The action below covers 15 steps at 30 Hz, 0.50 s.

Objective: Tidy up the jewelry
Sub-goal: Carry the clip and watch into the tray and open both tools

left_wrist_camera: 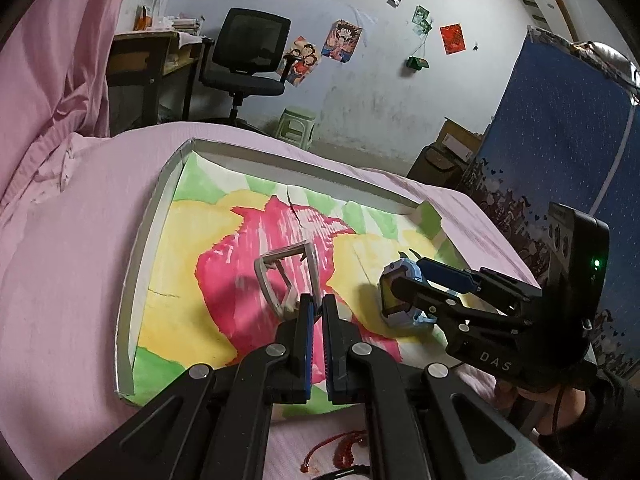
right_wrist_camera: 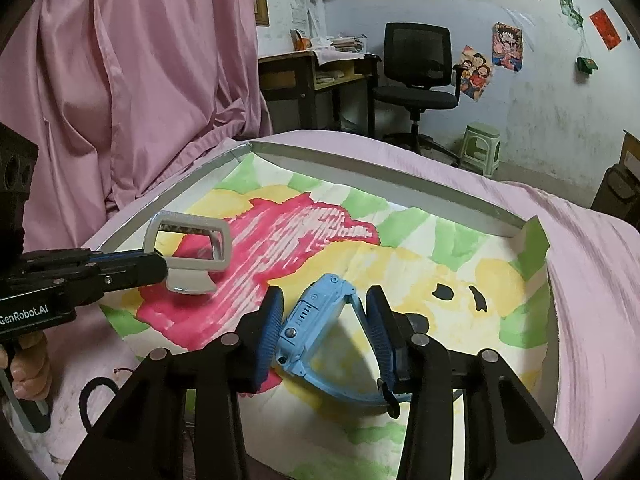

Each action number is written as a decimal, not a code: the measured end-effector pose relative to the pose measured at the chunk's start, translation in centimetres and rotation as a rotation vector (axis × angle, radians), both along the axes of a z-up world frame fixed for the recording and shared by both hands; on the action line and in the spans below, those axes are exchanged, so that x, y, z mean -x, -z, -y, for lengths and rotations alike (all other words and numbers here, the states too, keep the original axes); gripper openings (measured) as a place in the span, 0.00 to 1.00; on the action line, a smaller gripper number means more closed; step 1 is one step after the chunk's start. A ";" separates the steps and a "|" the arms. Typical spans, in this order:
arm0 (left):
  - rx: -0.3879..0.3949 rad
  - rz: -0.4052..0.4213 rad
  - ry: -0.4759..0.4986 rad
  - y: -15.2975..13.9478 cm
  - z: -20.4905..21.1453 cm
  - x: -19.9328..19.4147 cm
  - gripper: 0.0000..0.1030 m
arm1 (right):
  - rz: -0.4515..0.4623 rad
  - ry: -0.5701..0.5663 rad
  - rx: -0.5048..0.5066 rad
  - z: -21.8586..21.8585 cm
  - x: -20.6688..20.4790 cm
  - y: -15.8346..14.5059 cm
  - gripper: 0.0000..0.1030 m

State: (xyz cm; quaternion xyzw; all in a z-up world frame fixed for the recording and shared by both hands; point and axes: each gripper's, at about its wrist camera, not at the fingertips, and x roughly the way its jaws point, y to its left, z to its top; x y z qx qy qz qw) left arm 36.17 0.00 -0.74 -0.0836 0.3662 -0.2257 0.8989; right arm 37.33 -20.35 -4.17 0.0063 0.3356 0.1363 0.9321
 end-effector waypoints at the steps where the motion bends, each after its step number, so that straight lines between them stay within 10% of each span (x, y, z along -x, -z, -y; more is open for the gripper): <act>1: 0.000 -0.001 -0.001 0.0 0.0 0.1 0.05 | 0.000 0.001 0.000 0.0 0.1 0.0 0.38; 15: -0.043 0.023 -0.055 -0.9 -0.6 2.1 0.10 | 0.035 0.013 -0.002 0.4 1.4 -0.6 0.57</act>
